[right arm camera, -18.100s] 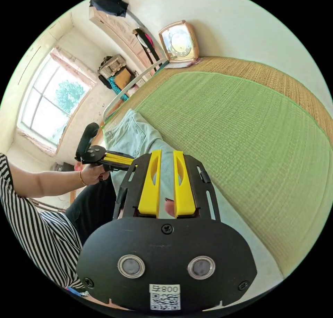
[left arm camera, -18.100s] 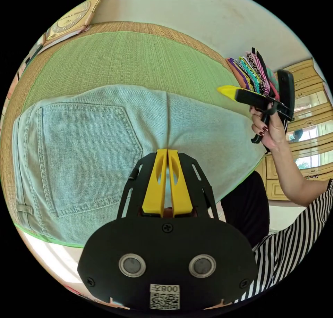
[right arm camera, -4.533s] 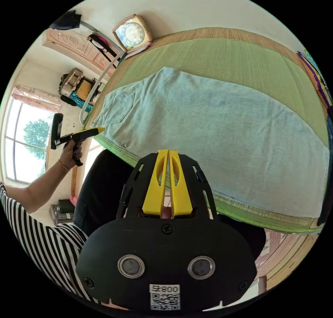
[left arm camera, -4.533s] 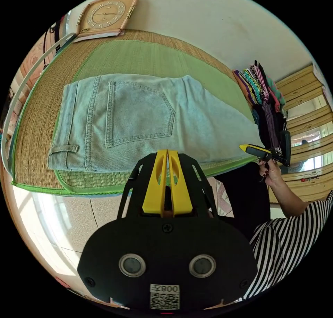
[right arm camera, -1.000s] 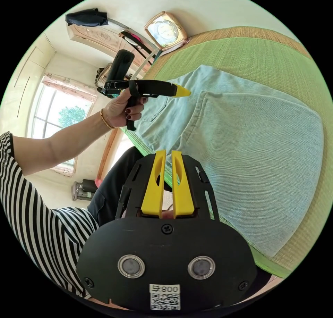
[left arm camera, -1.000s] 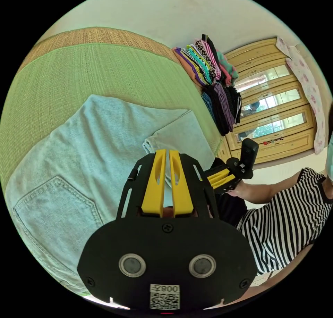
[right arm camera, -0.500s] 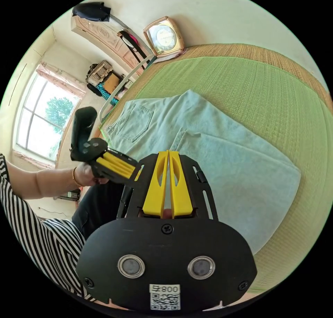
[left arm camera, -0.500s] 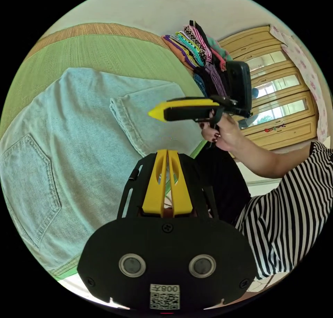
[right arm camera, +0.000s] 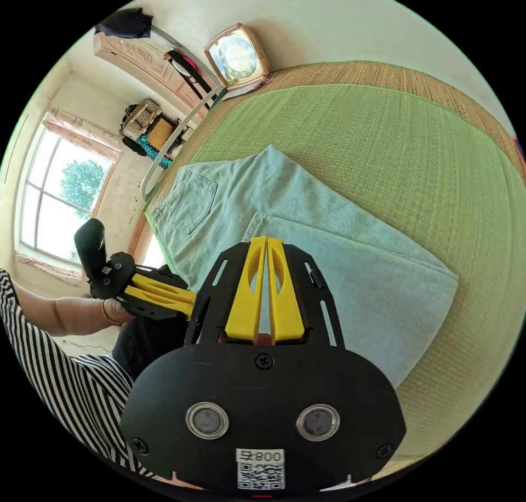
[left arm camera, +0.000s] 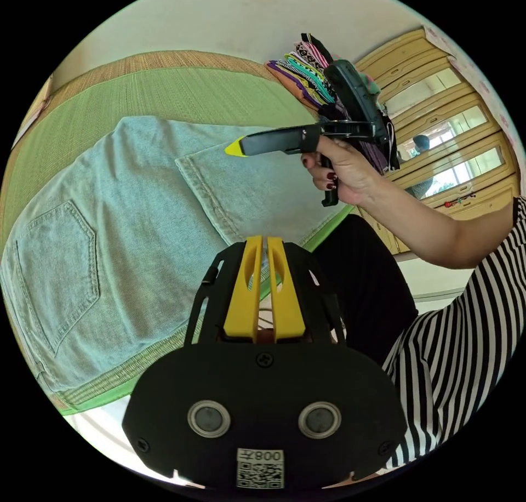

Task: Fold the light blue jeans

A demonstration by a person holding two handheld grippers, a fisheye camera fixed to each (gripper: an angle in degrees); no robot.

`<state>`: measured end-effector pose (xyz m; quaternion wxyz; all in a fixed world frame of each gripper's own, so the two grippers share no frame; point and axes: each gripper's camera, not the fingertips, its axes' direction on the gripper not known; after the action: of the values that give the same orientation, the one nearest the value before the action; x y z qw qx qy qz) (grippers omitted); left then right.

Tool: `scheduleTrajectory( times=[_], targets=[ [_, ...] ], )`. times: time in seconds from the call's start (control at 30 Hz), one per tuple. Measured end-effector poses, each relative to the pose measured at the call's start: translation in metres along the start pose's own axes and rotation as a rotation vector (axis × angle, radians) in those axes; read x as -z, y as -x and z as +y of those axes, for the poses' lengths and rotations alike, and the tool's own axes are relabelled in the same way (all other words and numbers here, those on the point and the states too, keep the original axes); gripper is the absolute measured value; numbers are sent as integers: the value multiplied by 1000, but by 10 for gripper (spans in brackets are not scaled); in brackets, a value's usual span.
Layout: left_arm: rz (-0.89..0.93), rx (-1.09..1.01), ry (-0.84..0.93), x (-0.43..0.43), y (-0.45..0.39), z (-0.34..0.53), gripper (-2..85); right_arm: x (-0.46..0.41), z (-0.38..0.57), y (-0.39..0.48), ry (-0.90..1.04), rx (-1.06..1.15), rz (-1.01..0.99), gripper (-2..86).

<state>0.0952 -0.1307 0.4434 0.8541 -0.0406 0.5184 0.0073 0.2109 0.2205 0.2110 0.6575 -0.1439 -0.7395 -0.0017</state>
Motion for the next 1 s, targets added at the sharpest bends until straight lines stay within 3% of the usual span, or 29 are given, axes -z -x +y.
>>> scheduleTrajectory(
  times=[0.13,0.4,0.63,0.83,1.0],
  targets=[
    [33,42,5,-11,-11,8,4,27,49,-30,56,-97,12,5],
    [18,-66,-36,-10,-81,28,25,119,141,-97,-68,-378,99,53],
    [45,-246,16,-52,-174,17,83,123,166,-151,-33,-488,-152,81],
    [-80,-401,22,-87,-256,0,115,149,181,-178,-137,-504,-394,76],
    [-219,-375,30,-113,-295,-3,127,163,175,-180,-149,-458,-432,74]
  ],
)
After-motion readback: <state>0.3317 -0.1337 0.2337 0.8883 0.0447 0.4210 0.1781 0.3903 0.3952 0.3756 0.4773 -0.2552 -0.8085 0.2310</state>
